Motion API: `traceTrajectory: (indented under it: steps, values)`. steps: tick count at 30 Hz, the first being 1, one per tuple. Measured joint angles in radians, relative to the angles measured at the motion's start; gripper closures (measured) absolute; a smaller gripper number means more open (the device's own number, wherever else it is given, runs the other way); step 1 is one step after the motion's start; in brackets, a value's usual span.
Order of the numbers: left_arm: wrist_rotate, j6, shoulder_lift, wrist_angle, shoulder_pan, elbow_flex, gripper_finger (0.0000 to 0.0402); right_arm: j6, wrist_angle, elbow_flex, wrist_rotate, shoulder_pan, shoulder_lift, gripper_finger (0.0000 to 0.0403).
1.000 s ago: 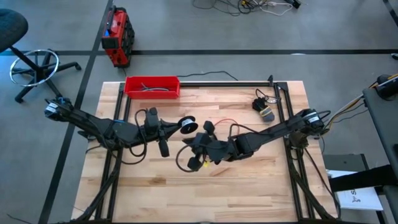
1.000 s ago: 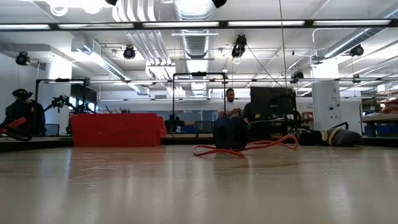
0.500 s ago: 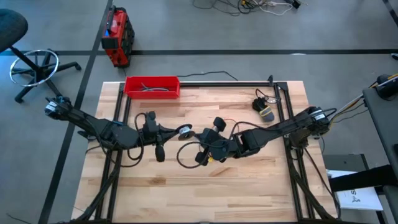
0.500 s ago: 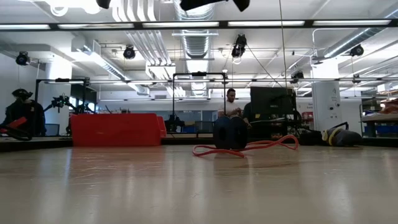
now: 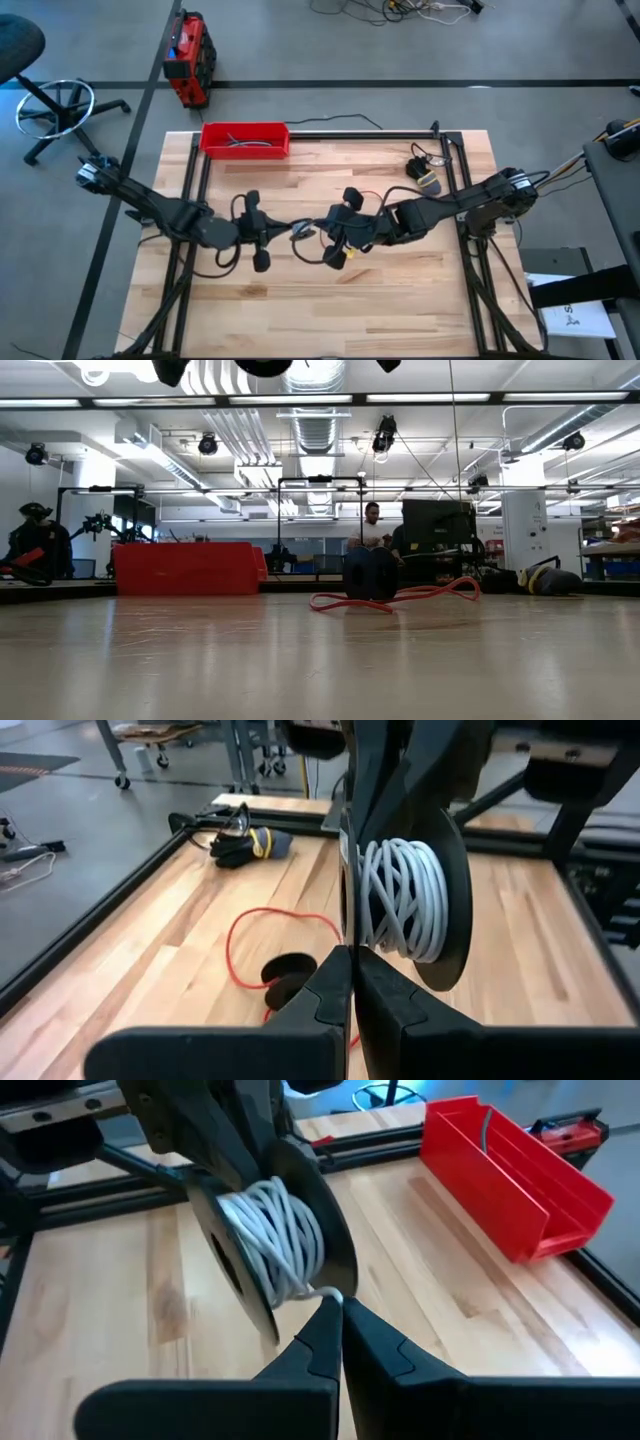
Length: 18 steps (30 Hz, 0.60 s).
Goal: Coil cords
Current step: Coil the white wire onto the black spool
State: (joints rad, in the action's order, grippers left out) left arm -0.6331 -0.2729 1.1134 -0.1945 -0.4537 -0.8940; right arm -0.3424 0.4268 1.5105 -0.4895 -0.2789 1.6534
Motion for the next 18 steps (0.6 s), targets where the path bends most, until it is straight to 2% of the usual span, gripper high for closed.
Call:
traceTrajectory:
  steps: [5,10,18]
  values:
    - [-0.001,0.001,0.027,-0.02,0.0,0.001,0.0401,0.022,0.002,0.0,0.012,0.0,0.004,0.0403]
    - [0.0,0.002,0.034,-0.033,0.0,0.001,0.0401,0.053,0.0,0.0,0.083,0.0,0.006,0.0403]
    - [0.032,0.002,0.034,-0.043,-0.002,0.001,0.0401,0.137,-0.02,0.0,0.099,-0.004,0.01,0.0403]
